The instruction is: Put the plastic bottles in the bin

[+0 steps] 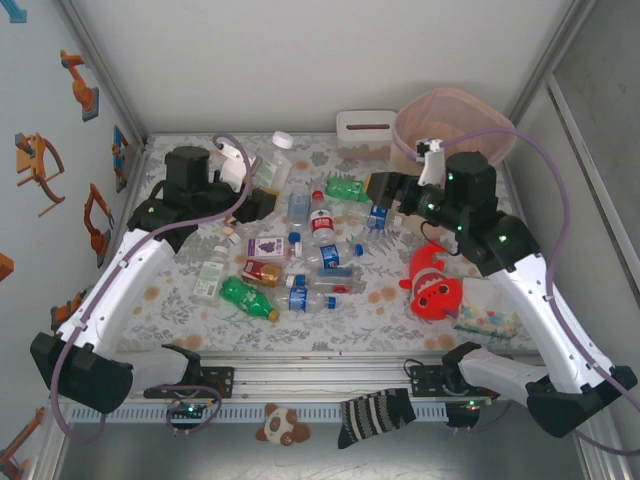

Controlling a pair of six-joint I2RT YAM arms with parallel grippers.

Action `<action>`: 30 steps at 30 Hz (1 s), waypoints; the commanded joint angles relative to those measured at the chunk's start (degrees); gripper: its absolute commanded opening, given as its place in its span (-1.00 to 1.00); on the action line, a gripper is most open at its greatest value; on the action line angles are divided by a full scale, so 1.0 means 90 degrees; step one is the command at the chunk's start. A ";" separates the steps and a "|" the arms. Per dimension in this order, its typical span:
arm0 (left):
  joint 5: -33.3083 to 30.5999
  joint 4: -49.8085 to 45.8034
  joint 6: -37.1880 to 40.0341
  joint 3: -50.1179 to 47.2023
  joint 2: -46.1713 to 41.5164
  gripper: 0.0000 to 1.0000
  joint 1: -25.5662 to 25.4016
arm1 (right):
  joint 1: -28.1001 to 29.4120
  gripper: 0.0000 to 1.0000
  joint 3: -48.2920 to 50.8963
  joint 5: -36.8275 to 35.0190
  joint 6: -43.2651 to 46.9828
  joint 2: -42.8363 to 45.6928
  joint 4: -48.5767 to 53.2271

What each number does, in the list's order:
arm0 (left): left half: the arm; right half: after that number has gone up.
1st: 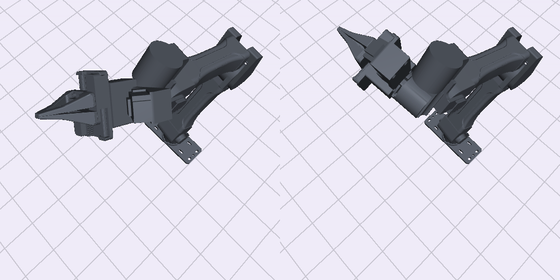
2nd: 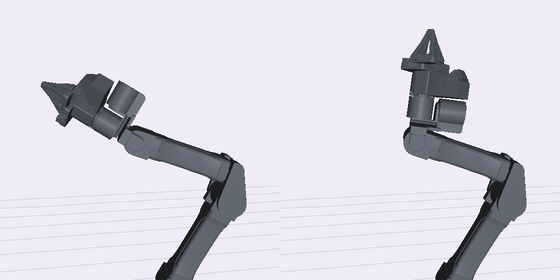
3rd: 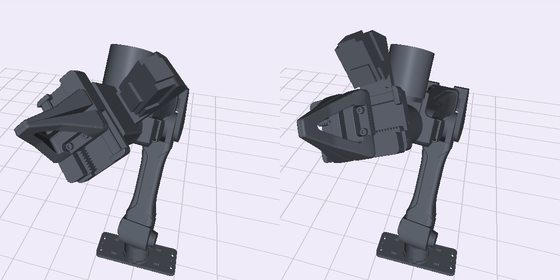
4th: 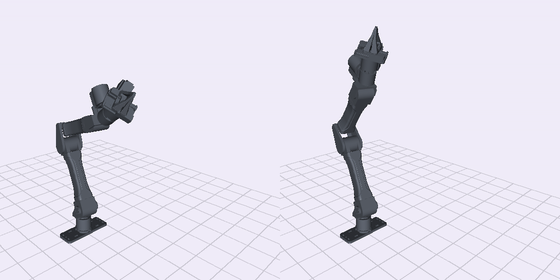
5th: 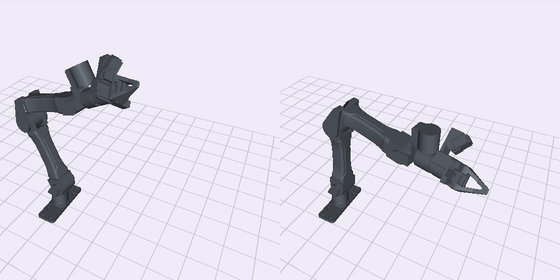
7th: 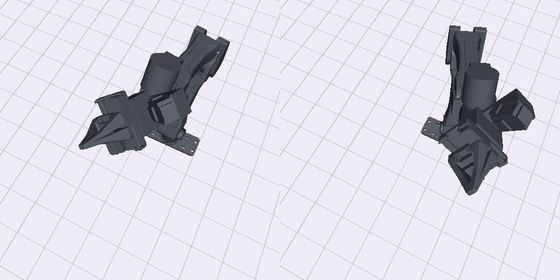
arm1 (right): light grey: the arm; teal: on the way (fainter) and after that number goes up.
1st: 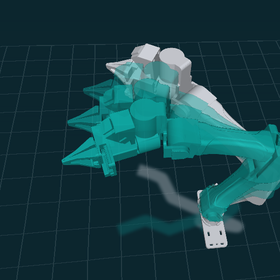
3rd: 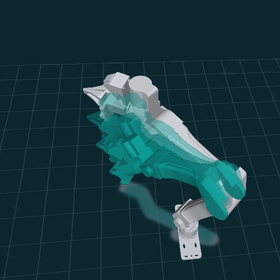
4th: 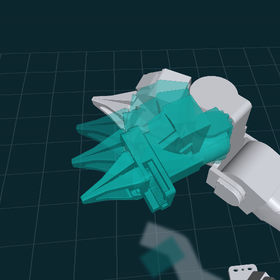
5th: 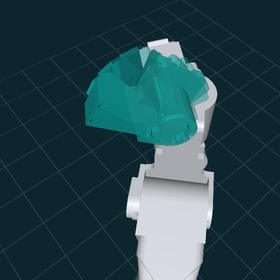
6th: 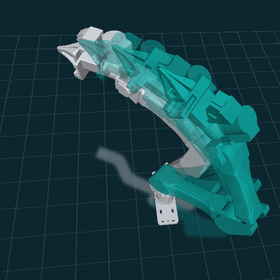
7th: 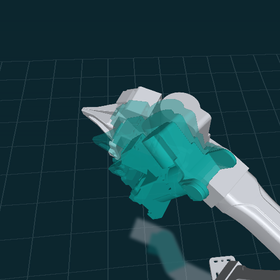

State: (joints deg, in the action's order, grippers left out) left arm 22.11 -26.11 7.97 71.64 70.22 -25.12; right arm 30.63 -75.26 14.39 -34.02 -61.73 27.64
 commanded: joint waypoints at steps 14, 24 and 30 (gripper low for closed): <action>-0.0842 0.0789 -0.0379 0.0141 0.0040 0.14 -0.1352 | 0.2028 0.55 0.0017 -0.1765 -0.0220 -0.1393 -0.2688; -0.1082 0.0978 -0.0423 -0.0039 -0.0097 0.14 -0.1500 | 0.2146 0.39 0.0164 -0.2146 -0.0450 -0.1758 -0.2923; -0.1123 0.0973 -0.0379 -0.0079 -0.0109 0.15 -0.1505 | 0.2207 0.17 0.0092 -0.2057 -0.0500 -0.1888 -0.2984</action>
State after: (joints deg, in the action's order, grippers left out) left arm 12.43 -19.35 5.08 71.46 70.61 -38.33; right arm 50.00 -73.95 -2.85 -37.69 -78.13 3.11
